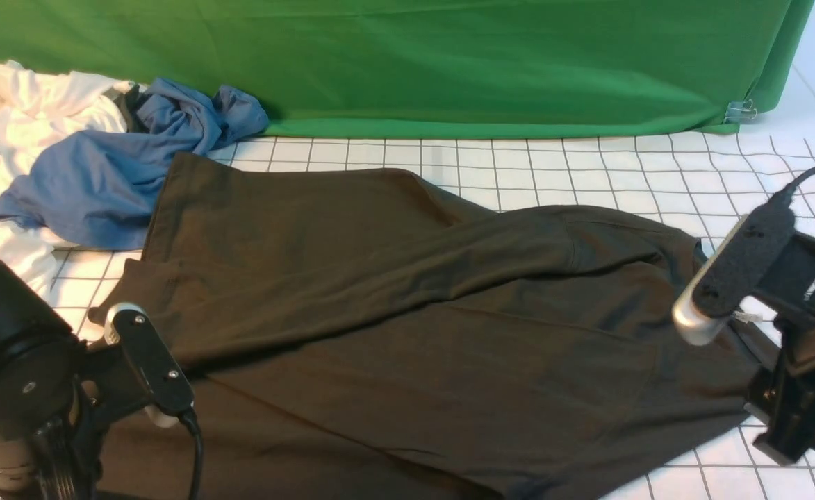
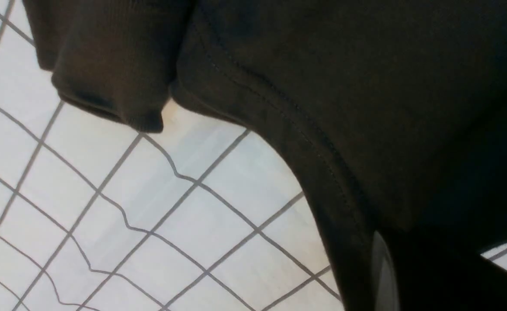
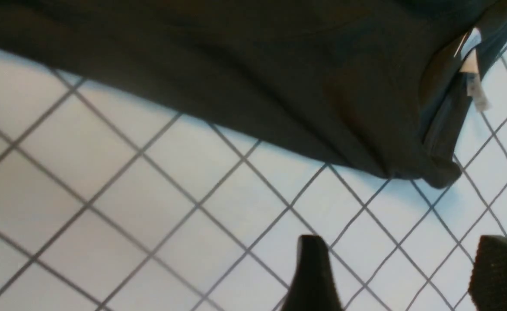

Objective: Fold a long-sleeved shirt over a white checkered tablecloth.
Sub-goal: 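Grasp the near edge of the shirt at its hem and shoulder corners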

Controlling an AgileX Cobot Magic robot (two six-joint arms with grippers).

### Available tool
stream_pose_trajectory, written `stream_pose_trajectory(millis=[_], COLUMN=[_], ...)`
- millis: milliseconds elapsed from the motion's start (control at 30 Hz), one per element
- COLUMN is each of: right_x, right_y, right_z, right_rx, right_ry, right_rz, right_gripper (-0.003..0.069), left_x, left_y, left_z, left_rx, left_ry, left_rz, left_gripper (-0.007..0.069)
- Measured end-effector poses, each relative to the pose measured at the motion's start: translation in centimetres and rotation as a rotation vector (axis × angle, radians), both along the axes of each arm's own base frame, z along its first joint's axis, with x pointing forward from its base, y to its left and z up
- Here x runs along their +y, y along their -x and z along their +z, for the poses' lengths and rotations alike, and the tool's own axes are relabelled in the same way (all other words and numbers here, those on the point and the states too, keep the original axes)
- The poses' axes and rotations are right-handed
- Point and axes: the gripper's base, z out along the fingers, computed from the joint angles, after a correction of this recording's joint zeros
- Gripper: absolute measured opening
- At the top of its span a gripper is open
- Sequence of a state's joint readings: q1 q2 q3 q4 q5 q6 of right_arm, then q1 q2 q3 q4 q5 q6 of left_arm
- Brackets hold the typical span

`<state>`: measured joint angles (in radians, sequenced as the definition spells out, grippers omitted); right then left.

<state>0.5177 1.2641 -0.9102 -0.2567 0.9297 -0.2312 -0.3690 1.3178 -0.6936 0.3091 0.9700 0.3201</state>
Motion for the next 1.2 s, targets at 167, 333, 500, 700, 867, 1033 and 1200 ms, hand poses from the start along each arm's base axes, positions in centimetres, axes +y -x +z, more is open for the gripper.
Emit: stream_pose_trajectory(millis=[167, 333, 500, 700, 867, 1033, 1200], right_x=[1.1, 2.0, 3.3, 3.9, 4.0, 4.0, 3.7], right_y=[-1.9, -3.4, -5.2, -6.0, -6.2, -6.2, -5.9], right_z=[-3.2, -6.0, -9.5, -11.7, -11.9, -12.1, -11.8], right_rx=[0.102, 0.158, 0.17, 0.194, 0.197, 0.202, 0.231], right_ry=[0.054, 0.085, 0.079, 0.086, 0.085, 0.087, 0.101], right_rz=[0.068, 0.135, 0.207, 0.246, 0.246, 0.242, 0.214], right_gripper=[0.0496, 0.0496, 0.0496, 0.0491, 0.032, 0.0048, 0.0025], left_x=[-0.5, -0.6, -0.6, -0.6, -0.6, -0.6, -0.5], left_y=[-0.2, -0.2, -0.3, -0.3, -0.3, -0.3, -0.3], left_z=[0.0, -0.1, -0.1, -0.1, -0.1, 0.0, 0.0], left_rx=[-0.026, -0.031, -0.036, -0.036, -0.037, -0.037, -0.042], left_ry=[0.055, 0.067, 0.074, 0.074, 0.073, 0.071, 0.068], left_rz=[0.016, 0.02, 0.02, 0.02, 0.019, 0.018, 0.032], left_gripper=[-0.0029, -0.0029, -0.0029, -0.0029, -0.0029, -0.0029, -0.0029])
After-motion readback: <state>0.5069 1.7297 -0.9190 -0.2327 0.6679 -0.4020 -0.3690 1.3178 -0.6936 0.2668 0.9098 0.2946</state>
